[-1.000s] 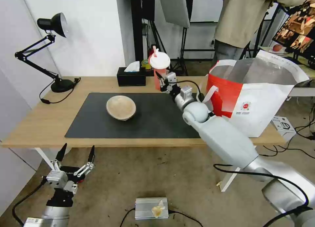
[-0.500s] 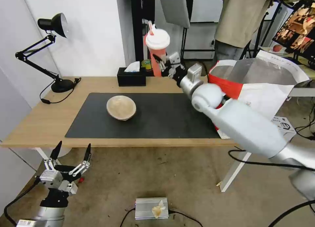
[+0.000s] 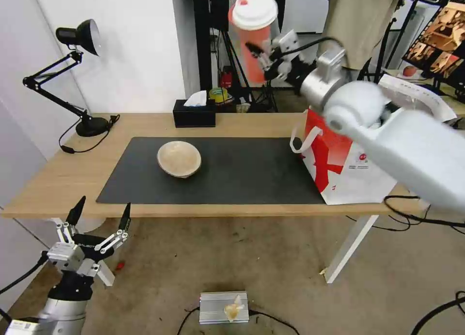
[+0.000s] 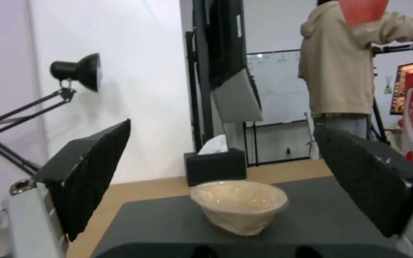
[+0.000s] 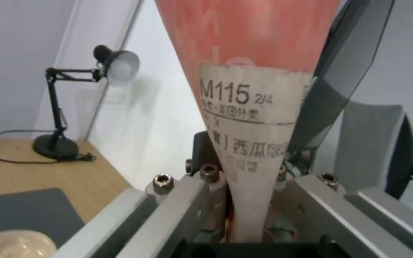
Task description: Pick up the trash from the table and place it into the takeout bag.
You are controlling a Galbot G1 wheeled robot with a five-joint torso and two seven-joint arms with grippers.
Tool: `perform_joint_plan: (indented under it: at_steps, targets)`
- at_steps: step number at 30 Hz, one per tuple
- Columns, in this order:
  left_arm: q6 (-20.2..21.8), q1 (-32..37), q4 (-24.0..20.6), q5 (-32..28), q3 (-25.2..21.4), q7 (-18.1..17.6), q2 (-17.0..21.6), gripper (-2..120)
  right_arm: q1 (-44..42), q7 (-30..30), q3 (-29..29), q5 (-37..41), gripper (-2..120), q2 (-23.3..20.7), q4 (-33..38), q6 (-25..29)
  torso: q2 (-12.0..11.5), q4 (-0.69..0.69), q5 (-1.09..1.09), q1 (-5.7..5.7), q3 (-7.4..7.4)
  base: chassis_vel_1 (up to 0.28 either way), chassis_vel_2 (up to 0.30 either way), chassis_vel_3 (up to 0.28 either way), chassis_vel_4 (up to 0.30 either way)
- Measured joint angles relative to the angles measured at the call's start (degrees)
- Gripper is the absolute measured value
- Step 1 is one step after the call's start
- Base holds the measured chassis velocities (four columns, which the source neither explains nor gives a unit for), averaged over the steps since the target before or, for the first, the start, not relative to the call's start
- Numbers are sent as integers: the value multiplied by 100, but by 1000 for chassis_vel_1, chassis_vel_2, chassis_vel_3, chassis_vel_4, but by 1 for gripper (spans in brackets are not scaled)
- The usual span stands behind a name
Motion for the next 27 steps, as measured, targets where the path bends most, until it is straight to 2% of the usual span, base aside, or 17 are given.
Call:
perform_joint_plan:
  at_steps: [1,6,12,16,27]
  targets:
    - [0,0,0,0,0,0,0,100,0,0,0,0,3,0,0,0,0,0,0,0,0,0,0,0,0]
    - [7,-115,59,-104,55,7,300,100,468,-351,-223,210,3,-739,165,-13,0,0,-1,0,0,0,0,0,0]
    - [9,-176,101,-139,116,8,355,100,520,-567,-280,164,3,-1190,232,10,0,0,0,0,0,0,0,0,0]
    - [9,-235,127,-142,184,9,368,100,500,-977,-283,-155,3,-1580,254,52,0,0,-1,0,0,0,0,0,0]
    - [11,-363,164,-184,276,9,418,100,354,-1795,-240,-965,3,-2182,69,237,0,0,-1,0,0,0,0,0,0]
